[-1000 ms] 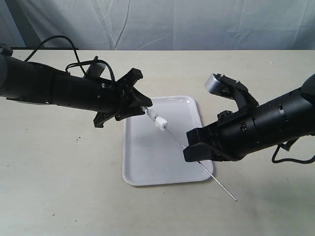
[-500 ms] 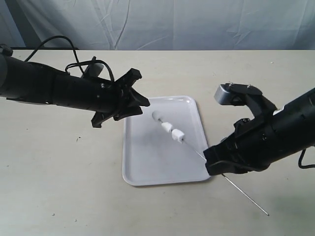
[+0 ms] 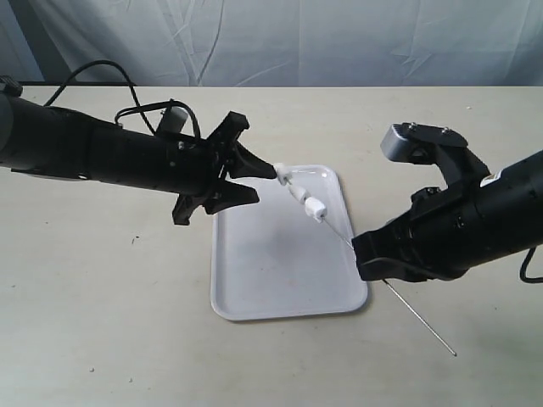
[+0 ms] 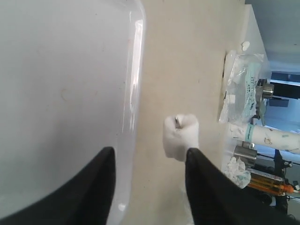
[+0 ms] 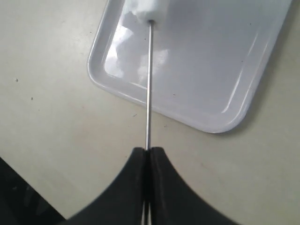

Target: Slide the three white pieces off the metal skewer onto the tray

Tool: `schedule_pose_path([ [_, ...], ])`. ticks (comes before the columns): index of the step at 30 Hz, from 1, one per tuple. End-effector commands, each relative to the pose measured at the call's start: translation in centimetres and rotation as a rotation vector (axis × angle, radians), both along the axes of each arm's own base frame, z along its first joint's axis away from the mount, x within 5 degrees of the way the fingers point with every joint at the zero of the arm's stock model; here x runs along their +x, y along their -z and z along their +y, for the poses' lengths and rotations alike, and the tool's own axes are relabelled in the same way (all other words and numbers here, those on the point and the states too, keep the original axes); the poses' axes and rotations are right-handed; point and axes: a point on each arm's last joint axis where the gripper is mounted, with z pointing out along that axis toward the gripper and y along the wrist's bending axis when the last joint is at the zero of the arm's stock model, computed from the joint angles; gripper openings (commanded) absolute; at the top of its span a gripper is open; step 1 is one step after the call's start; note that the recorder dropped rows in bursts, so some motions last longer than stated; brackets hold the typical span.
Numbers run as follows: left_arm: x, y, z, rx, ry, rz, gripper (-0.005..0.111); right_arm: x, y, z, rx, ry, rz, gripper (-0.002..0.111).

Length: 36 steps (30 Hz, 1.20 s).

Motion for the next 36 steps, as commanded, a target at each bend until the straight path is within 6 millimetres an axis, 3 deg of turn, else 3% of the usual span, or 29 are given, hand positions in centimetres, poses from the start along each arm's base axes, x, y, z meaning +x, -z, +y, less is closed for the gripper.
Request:
schedule_pose_path([
  [1, -0.1, -0.5, -1.0, -0.025, 0.023, -0.012, 0.046, 0.0, -0.1, 0.1, 0.013, 0.014, -0.002, -0.001],
  [6, 0.3, -1.7, -2.8, -0.012, 0.038, -0.067, 0.046, -0.1, 0.0, 0.1, 0.013, 0.001, 0.014, -0.001],
  [14, 0.4, -1.6, -2.7, -0.005, 0.031, -0.068, 0.044, -0.1, 0.0, 0.1, 0.012, 0.006, 0.007, -0.001],
  [20, 0.5, -1.5, -2.6, 0.015, 0.013, -0.071, 0.031, 0.0, -0.1, 0.1, 0.014, 0.009, 0.006, -0.001],
  [36, 0.7, -1.3, -2.5, 0.043, -0.009, -0.077, 0.028, -0.1, -0.1, 0.1, 0.02, 0.01, 0.013, -0.001],
])
